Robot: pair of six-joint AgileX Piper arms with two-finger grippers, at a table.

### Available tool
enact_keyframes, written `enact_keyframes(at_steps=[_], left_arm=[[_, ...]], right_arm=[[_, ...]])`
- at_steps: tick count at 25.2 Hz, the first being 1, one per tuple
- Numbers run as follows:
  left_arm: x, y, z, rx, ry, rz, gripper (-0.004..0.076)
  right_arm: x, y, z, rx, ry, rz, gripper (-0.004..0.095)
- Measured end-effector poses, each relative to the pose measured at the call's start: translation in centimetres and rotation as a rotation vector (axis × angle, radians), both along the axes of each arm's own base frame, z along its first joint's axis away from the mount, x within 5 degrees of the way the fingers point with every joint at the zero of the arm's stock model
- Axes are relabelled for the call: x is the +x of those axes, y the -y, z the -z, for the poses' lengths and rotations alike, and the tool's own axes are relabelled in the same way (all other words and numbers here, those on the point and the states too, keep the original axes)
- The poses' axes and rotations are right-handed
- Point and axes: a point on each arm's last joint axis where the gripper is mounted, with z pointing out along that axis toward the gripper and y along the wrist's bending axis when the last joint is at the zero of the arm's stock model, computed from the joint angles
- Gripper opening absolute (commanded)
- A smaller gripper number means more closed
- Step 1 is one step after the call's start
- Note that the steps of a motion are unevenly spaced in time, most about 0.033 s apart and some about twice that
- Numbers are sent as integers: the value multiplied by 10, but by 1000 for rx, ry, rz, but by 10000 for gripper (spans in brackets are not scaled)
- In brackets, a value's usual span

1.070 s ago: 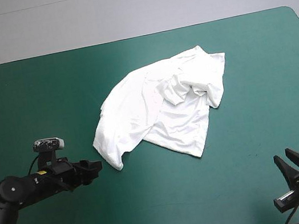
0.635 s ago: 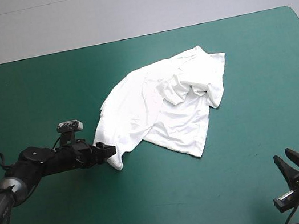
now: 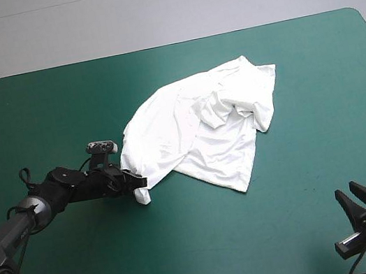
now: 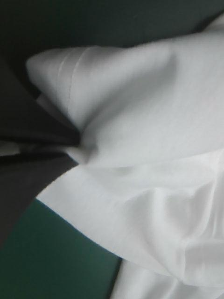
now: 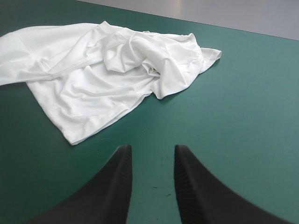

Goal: Fold the cloth

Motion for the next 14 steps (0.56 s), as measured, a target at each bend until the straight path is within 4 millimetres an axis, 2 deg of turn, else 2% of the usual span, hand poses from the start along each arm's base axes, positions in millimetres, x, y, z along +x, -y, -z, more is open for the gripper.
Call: enact_keyframes(at_steps=[3, 7, 10, 12, 13, 14], left_arm=[[0, 0, 0, 0, -1, 1, 19], [0, 1, 0, 0, 0, 4, 19], [-2, 1, -1, -1, -4, 19, 19], [-4, 2, -2, -2, -12, 38, 19], [-5, 2, -2, -5, -17, 45, 19], [-5, 2, -2, -5, -19, 48, 19]], right_arm=[[7, -2, -9, 34, -38, 12, 311], [34, -8, -33, 23, -102, 17, 311], [70, -16, -57, 9, -163, 22, 311], [112, -25, -72, -18, -232, 28, 312], [143, -32, -78, -36, -277, 32, 312], [159, -36, -79, -44, -298, 34, 312]])
